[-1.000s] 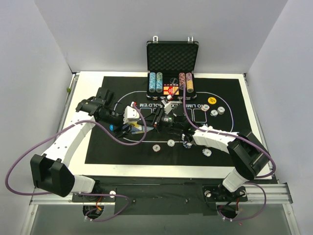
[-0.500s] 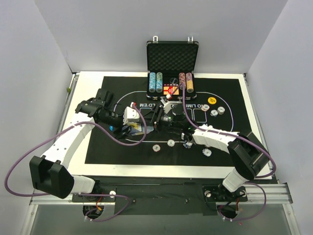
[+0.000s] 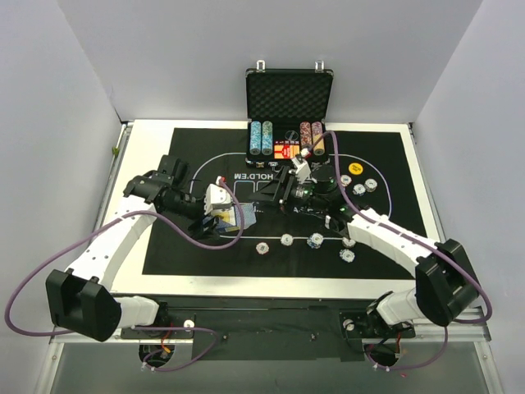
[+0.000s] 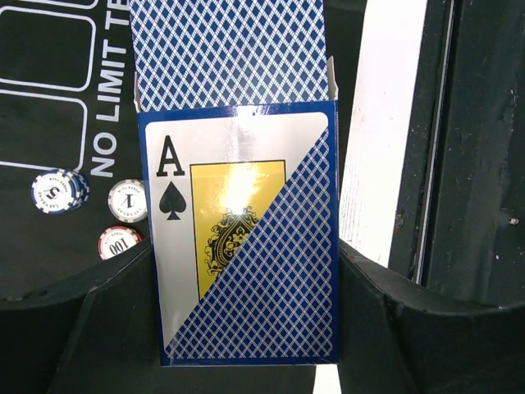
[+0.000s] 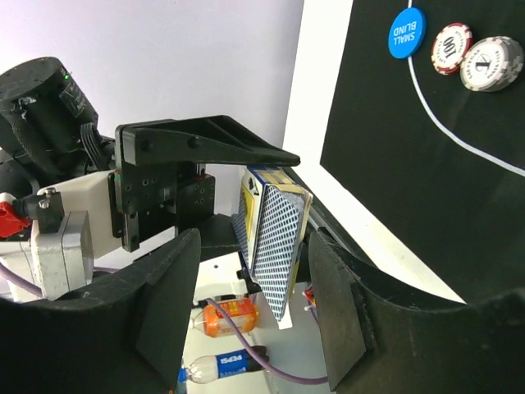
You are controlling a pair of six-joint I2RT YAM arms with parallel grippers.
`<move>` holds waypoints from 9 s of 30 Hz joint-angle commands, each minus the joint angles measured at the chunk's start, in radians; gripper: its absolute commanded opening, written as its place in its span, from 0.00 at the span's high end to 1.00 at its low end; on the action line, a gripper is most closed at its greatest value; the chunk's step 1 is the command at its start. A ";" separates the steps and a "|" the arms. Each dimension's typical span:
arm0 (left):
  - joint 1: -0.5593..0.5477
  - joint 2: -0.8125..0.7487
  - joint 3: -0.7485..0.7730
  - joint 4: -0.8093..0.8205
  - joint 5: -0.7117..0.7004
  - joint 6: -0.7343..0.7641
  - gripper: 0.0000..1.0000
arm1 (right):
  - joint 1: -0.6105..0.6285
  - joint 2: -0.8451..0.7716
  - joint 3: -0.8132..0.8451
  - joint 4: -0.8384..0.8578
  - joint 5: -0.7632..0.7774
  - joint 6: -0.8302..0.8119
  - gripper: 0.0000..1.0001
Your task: Distribute texas hold em gaming equipment
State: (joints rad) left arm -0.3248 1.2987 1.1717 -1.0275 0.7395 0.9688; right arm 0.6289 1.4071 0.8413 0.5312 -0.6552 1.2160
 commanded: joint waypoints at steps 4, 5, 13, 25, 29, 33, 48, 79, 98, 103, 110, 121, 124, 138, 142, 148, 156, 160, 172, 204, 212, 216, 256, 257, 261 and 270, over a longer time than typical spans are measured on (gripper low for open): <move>0.006 -0.032 0.009 0.067 0.058 -0.024 0.89 | 0.038 -0.007 0.120 -0.339 -0.038 -0.228 0.50; 0.006 -0.030 0.011 0.069 0.058 -0.022 0.89 | 0.049 -0.002 0.145 -0.367 -0.035 -0.265 0.50; -0.010 -0.033 0.011 0.052 0.055 -0.005 0.89 | 0.074 0.024 0.182 -0.455 -0.014 -0.312 0.53; -0.019 -0.044 0.014 0.047 0.060 0.001 0.89 | 0.060 0.020 0.188 -0.445 0.014 -0.303 0.67; -0.019 -0.052 0.002 0.050 0.063 -0.005 0.89 | 0.049 -0.002 0.191 -0.450 0.016 -0.306 0.69; -0.014 -0.062 -0.010 0.072 0.083 -0.037 0.90 | 0.026 -0.037 0.168 -0.458 0.019 -0.308 0.73; -0.017 -0.067 -0.017 0.109 0.121 -0.134 0.91 | 0.032 -0.074 0.168 -0.473 0.041 -0.311 0.52; -0.025 -0.078 -0.001 0.103 0.139 -0.128 0.92 | -0.006 -0.135 0.159 -0.543 0.111 -0.345 0.85; -0.048 -0.067 0.020 0.061 0.127 -0.096 0.92 | 0.141 -0.007 0.335 -0.710 0.241 -0.478 0.44; -0.046 -0.072 0.025 0.075 0.136 -0.114 0.92 | 0.141 -0.017 0.325 -0.743 0.256 -0.497 0.45; -0.040 -0.068 0.032 0.090 0.153 -0.137 0.92 | 0.138 -0.051 0.288 -0.731 0.270 -0.487 0.49; -0.039 -0.076 0.026 0.101 0.161 -0.156 0.92 | 0.083 -0.106 0.220 -0.660 0.240 -0.432 0.69; -0.039 -0.076 0.026 0.103 0.159 -0.154 0.92 | 0.063 -0.123 0.196 -0.642 0.226 -0.418 0.74; -0.037 -0.073 0.026 0.109 0.158 -0.159 0.92 | 0.029 -0.194 0.136 -0.542 0.190 -0.343 0.68; -0.036 -0.072 0.029 0.112 0.159 -0.163 0.92 | 0.048 -0.178 0.127 -0.471 0.177 -0.309 0.57; -0.033 -0.076 0.028 0.124 0.161 -0.183 0.95 | 0.100 -0.126 0.156 -0.488 0.190 -0.322 0.65; -0.013 -0.079 0.023 0.165 0.182 -0.229 1.00 | 0.072 -0.165 0.147 -0.514 0.200 -0.335 0.87; -0.011 -0.082 0.017 0.173 0.190 -0.239 1.00 | 0.054 -0.191 0.134 -0.524 0.198 -0.337 0.90; -0.007 -0.085 0.025 0.165 0.231 -0.239 1.00 | 0.023 -0.226 0.111 -0.528 0.189 -0.342 0.92; -0.003 -0.088 0.066 0.182 0.293 -0.278 1.00 | 0.127 -0.108 0.056 -0.116 0.088 -0.107 0.57; -0.002 -0.087 0.051 0.204 0.273 -0.291 1.00 | 0.126 -0.099 0.041 -0.014 0.081 -0.021 0.75; -0.002 -0.081 0.055 0.187 0.241 -0.268 0.88 | 0.126 -0.102 0.033 0.026 0.080 0.004 1.00; -0.103 -0.067 0.045 0.099 0.103 -0.197 0.18 | 0.141 -0.068 0.061 -0.034 0.100 -0.056 1.00; -0.103 -0.067 0.045 0.098 0.103 -0.197 0.19 | 0.144 -0.066 0.064 -0.034 0.100 -0.058 1.00; -0.103 -0.058 0.052 0.077 0.092 -0.183 0.43 | 0.144 -0.063 0.067 -0.034 0.098 -0.058 1.00; -0.103 -0.068 0.049 0.087 0.077 -0.216 0.87 | 0.135 -0.063 0.087 -0.125 0.117 -0.098 0.77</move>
State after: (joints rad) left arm -0.4240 1.2476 1.2179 -0.9348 0.8005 0.7589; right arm 0.7673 1.3544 0.8684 0.4137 -0.5400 1.1568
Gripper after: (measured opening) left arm 0.760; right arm 0.170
